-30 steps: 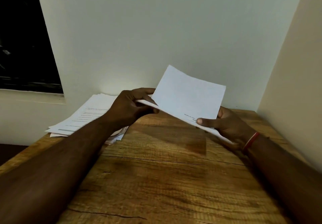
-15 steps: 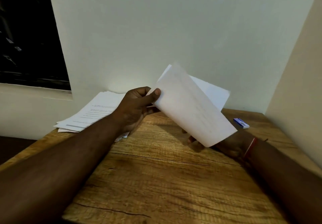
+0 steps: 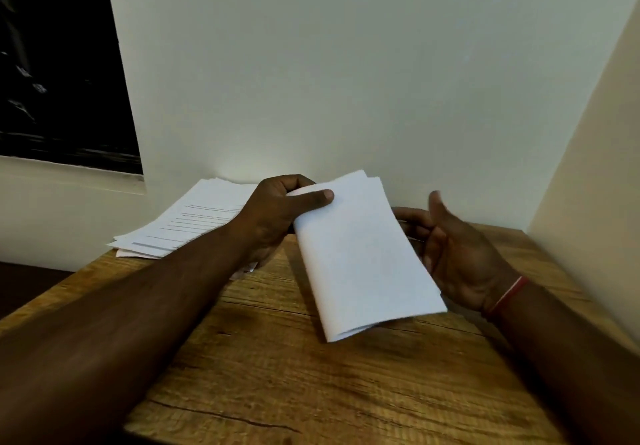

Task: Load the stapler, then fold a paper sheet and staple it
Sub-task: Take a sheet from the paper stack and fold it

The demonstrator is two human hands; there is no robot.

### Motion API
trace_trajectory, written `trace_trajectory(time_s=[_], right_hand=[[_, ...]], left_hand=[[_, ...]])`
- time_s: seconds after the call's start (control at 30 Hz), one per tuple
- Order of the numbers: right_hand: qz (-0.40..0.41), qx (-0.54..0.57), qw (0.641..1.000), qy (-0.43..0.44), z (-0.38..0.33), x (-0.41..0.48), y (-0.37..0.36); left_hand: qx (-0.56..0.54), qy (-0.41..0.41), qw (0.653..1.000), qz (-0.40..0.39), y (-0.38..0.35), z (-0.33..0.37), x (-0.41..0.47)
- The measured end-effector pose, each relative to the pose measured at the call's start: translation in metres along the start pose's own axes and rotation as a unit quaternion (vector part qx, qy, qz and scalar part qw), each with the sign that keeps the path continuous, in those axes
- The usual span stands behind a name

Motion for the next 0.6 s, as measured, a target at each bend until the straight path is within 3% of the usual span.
trace_trajectory(time_s=[0.17,0.43,0.6], right_hand=[[-0.017,-0.006,1.0,0.013,0.014,0.006,0.001],[-0.092,0.021,0.995,0.036,0.011,0.009,-0.003],[-0.016,-0.052,0.998,0.031,0.014,0.009,0.0]], left_hand=[[0.016,0.018,0.997,-0.079,-0.02,-0.004,-0.009],[-0.03,0.094,0.991,-0.088,-0.038,-0.01,-0.018],[0.002,0.109,0.991,-0.078,-0.04,-0.014,-0.02]])
Point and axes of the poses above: each hand's wrist, its own x-axis towards the middle knuckle, its own y-axis out of the back of the hand, z = x × y, the point moved 7 cm from there along x, towards the middle knuckle, and after that the axes turned 4 degrees about -y, right-handed, at the moved point
